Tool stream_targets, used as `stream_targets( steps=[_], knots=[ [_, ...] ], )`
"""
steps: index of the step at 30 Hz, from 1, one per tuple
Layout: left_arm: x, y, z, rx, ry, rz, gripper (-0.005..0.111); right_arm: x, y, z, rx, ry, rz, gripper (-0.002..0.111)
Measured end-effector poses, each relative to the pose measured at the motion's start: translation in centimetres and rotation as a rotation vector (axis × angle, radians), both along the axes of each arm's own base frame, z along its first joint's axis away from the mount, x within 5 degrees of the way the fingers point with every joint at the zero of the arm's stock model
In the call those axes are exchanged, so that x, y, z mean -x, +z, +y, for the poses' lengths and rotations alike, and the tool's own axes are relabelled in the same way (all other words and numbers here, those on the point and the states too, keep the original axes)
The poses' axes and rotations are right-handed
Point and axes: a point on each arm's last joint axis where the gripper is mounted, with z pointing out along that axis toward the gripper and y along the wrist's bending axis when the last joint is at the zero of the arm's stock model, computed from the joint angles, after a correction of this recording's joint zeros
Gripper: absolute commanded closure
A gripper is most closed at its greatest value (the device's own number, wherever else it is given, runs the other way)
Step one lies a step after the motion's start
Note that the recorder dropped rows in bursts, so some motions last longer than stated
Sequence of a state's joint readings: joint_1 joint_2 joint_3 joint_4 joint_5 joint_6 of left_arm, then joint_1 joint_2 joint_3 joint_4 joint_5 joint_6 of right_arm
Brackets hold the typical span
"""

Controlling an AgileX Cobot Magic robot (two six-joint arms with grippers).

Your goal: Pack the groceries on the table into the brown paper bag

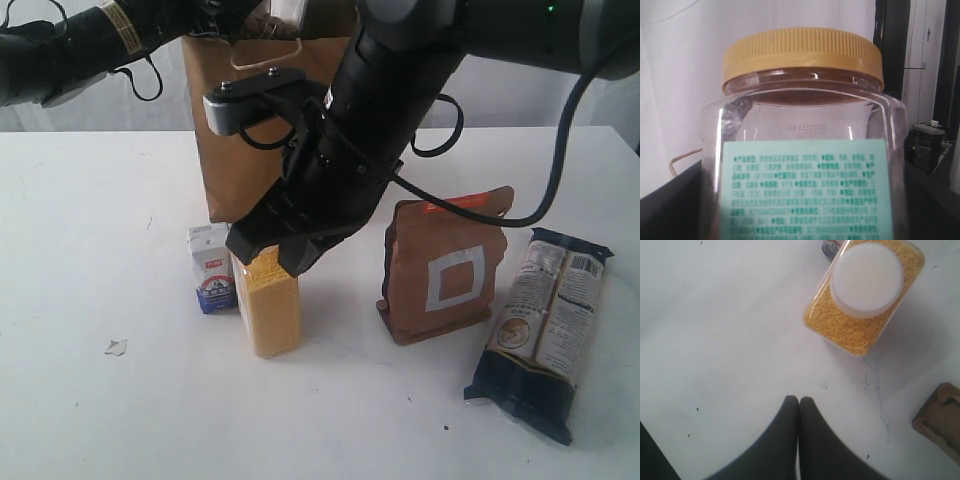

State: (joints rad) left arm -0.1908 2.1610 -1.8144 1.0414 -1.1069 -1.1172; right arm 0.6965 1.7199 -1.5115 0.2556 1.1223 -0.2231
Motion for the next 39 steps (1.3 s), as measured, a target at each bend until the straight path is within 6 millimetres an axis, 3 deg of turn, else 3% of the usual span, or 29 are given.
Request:
stream_targets(
  steps=[8, 39],
  knots=[
    [0.0, 0.0, 0.0, 0.0, 0.0, 0.0, 0.026, 0.0, 0.0, 0.0, 0.0, 0.0, 0.0, 0.108],
    [0.38, -0.49, -0.42, -0.084, -0.044, -0.025, 0.024, 0.0, 0.0, 0.0, 0.0, 0.0, 0.0, 0.108]
  ],
)
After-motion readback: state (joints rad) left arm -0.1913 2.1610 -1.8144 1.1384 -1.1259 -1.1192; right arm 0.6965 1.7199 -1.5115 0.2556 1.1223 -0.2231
